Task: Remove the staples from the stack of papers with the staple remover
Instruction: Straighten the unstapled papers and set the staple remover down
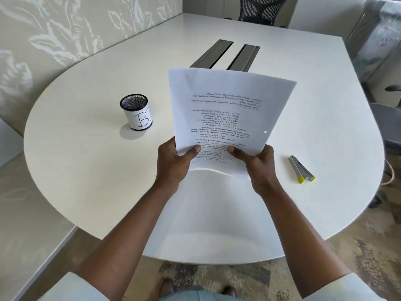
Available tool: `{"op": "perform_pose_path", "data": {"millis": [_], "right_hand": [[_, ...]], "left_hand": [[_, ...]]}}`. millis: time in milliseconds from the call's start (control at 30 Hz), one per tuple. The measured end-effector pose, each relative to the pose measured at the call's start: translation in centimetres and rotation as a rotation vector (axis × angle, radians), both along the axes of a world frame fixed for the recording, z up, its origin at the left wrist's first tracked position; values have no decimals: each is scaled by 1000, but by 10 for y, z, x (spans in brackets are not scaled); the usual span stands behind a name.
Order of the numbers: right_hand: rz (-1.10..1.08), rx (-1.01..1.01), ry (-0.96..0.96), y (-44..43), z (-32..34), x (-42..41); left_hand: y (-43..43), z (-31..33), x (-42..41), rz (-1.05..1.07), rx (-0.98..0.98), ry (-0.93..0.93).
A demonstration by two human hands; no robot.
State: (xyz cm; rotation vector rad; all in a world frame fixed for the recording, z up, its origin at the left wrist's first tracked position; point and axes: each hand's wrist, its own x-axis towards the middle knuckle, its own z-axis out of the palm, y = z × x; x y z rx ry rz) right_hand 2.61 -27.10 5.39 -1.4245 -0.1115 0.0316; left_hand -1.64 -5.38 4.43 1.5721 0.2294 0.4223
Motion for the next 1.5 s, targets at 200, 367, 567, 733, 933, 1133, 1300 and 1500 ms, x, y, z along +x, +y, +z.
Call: {"op": "perform_pose_path", "data": {"millis": [200,367,567,733,933,1133,1300,1500], "right_hand": [[6,-12,9,-2,4,0],[8,-51,61,3,-6,-5],[12,-40,25,3,1,-2],[23,-62,58,4,-8,-3],[24,-41,61,1,-11,1],[24,-45,82,2,-16,2],[18,-92,84,3,-23,-1],[-9,-59,21,-3,-8,2]], "left_hand": [[-1,3,-1,5,-3,-17],[0,-7,-4,12,-20,54],[3,2,-2,14,-18,32],[4,-8,-2,31,3,90],[5,-10,-2,34,38,103],[0,-14,-1,39,27,114],[1,-16,-1,34,67,147],[6,-12,-5,53,177,127]]}}
